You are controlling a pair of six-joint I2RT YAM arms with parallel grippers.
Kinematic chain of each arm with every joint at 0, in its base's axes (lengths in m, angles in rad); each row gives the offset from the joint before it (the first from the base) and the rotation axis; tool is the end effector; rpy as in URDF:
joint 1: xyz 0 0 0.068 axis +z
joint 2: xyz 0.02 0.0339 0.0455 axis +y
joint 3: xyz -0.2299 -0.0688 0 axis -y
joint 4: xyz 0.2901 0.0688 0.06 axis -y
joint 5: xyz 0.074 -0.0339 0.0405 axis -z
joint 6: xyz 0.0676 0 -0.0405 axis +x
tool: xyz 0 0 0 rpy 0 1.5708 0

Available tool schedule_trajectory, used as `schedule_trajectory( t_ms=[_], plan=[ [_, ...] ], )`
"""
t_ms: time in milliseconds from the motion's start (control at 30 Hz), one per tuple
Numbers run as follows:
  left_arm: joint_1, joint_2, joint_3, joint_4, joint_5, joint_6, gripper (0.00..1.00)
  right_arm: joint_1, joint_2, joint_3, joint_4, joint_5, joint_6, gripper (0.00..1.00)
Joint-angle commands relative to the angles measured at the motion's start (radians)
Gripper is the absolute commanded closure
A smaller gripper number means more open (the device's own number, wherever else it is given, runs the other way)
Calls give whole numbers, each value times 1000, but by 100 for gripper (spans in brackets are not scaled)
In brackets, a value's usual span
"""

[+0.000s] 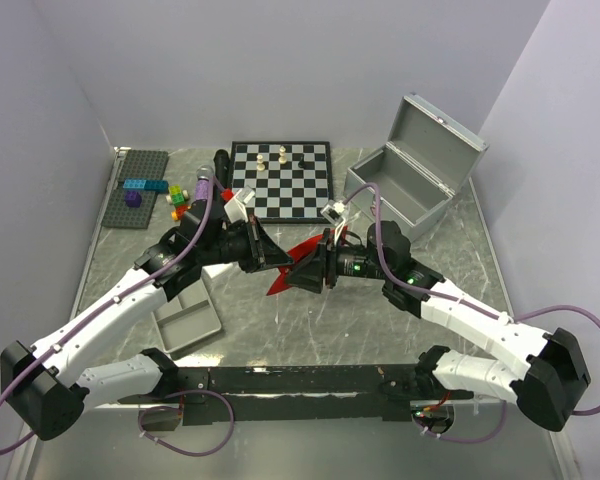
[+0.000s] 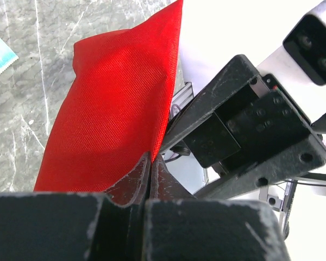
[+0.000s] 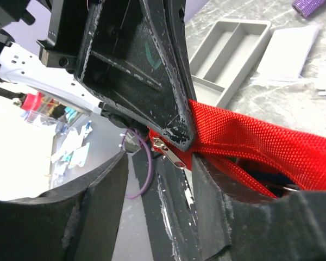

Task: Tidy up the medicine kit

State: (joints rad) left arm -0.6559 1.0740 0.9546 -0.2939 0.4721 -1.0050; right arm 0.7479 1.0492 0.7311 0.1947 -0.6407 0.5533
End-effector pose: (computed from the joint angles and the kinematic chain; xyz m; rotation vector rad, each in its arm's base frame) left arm 0.2416 -0.2247 0.2867 -0.0427 2.2854 -1.4555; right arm 0.2122 0.2520 0.2633 -0.7141 1.7750 1.4673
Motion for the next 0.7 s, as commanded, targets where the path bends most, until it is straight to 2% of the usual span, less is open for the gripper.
schedule_trajectory(
  t_ms=[0,200,367,500,667],
  plan=[
    [-10,-14,46,67,36,20,99,-12,6,11,117,-45,34,50],
    [-11,-17,38,70,30,20,99,-10,8,16,98,-42,22,74],
    [-11,-14,41,70,31,22,99,-15,-2,7,84,-33,17,85],
    [-11,-9,39,70,28,28,99,-19,-14,2,71,-25,10,100],
    [-10,-11,46,44,14,51,99,-25,-32,5,5,12,-22,100]
  ],
)
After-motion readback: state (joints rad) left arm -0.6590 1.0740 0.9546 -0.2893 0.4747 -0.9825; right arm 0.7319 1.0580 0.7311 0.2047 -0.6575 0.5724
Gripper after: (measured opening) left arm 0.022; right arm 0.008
